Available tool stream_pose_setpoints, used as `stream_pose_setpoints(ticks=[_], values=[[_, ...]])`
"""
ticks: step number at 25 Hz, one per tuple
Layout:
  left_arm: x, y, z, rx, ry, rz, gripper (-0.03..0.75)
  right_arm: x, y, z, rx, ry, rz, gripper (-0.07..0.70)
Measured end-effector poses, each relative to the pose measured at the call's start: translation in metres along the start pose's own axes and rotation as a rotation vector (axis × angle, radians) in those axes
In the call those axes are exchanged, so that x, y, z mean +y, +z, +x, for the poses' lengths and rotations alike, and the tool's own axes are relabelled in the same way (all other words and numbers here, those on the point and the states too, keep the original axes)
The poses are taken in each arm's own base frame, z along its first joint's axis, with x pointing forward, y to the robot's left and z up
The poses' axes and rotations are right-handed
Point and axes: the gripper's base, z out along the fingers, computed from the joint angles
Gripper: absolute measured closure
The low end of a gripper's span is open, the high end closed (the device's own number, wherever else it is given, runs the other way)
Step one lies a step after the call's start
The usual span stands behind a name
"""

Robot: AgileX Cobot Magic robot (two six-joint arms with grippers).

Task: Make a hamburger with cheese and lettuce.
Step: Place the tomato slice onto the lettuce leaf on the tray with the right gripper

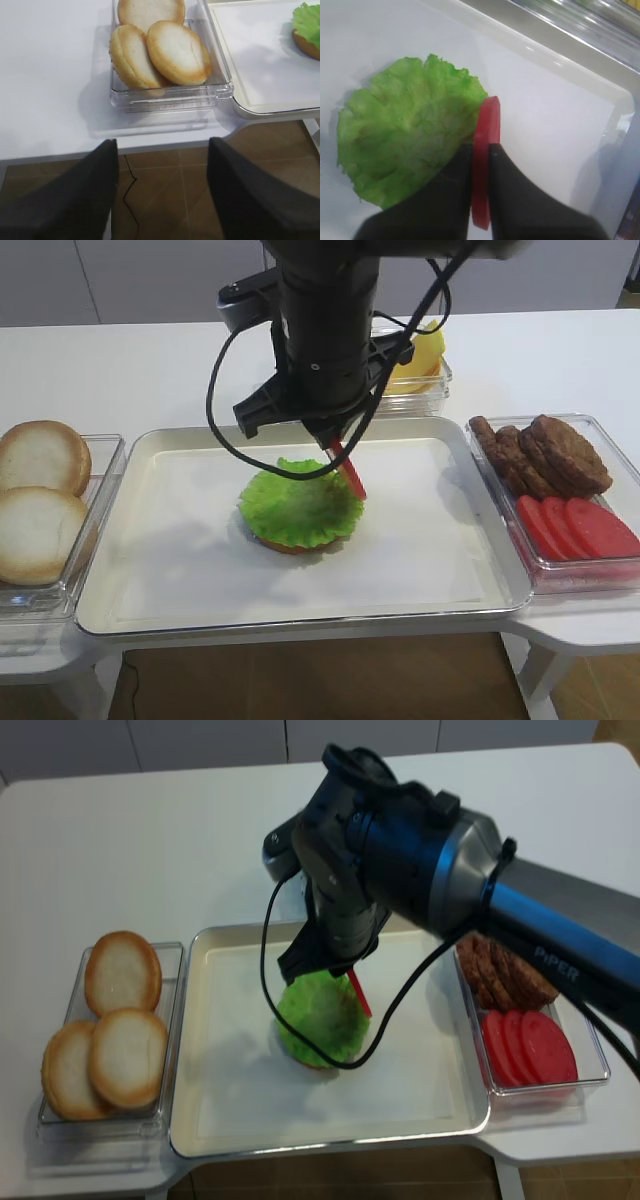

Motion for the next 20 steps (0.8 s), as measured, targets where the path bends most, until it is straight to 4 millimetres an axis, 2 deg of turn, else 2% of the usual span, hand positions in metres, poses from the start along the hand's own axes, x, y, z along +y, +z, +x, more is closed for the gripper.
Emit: stream_pose_setpoints(ticks=[12,20], values=[[0.0,0.0,0.0,0.0,0.0,0.0,0.292,0.0,-0.001,-0.001,-0.008,0.012,-0.001,0.574],[0.0,0.0,0.0,0.0,0.0,0.0,0.292,0.014,-0.018,-0.007,-0.061,-0.018,-0.005,0.574]])
